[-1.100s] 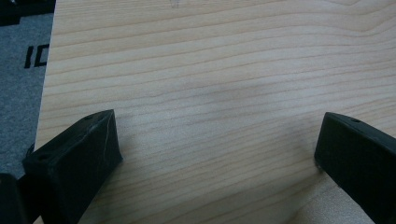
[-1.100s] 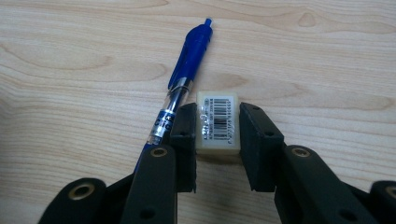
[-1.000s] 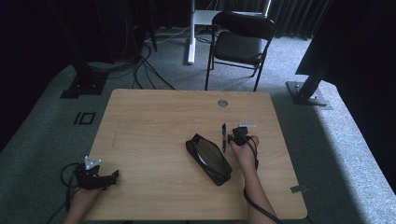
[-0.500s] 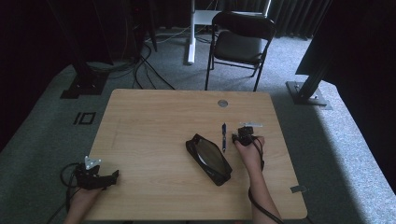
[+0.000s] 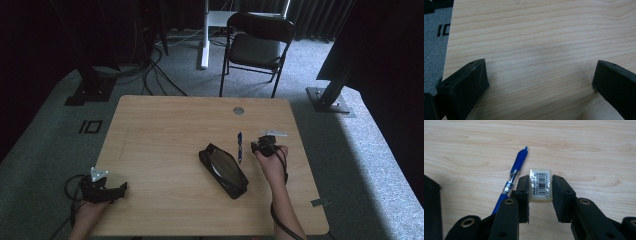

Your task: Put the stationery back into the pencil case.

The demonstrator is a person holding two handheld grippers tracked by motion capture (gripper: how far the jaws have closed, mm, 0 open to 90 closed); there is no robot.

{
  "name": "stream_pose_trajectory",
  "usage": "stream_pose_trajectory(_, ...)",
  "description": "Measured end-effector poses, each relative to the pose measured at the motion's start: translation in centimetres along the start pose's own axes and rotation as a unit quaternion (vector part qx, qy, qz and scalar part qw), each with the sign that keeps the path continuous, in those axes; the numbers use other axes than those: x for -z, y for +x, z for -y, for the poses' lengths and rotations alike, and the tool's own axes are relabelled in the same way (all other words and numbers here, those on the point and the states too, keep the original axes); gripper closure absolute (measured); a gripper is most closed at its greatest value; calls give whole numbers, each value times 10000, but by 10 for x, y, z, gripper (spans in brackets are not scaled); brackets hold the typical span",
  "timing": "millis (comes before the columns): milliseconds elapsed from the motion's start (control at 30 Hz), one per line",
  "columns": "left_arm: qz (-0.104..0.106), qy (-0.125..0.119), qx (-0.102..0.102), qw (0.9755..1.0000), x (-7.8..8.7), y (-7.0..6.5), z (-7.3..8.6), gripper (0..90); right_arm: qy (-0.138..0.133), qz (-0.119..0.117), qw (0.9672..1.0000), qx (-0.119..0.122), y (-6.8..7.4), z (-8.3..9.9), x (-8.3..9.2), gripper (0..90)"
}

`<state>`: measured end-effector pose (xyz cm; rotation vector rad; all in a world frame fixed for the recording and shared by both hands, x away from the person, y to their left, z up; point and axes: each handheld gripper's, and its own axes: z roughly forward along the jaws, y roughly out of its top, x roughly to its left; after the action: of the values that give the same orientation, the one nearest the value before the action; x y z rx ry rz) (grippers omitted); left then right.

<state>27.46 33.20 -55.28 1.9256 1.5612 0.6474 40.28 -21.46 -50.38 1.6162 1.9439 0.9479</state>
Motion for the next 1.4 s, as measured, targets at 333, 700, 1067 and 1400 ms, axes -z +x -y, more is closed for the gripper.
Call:
stream_pose_trajectory(333, 0, -1, 2, 10000, 0, 0, 0, 4, -156, -139, 9997, 102, 8, -4, 16, 686)
stream_pose_trajectory(700, 0, -1, 1, 10000, 0, 0, 0, 4, -359, -344, 9980, 380, 25, -12, 38, 685)
stream_pose_trajectory(1067, 0, -1, 2, 10000, 0, 0, 0, 4, -448, -604, 9958, 517, 41, -13, 52, 686)
stream_pose_trajectory(1400, -1, -3, 3, 10000, 0, 0, 0, 4, -561, -898, 9915, 756, 58, -16, 66, 686)
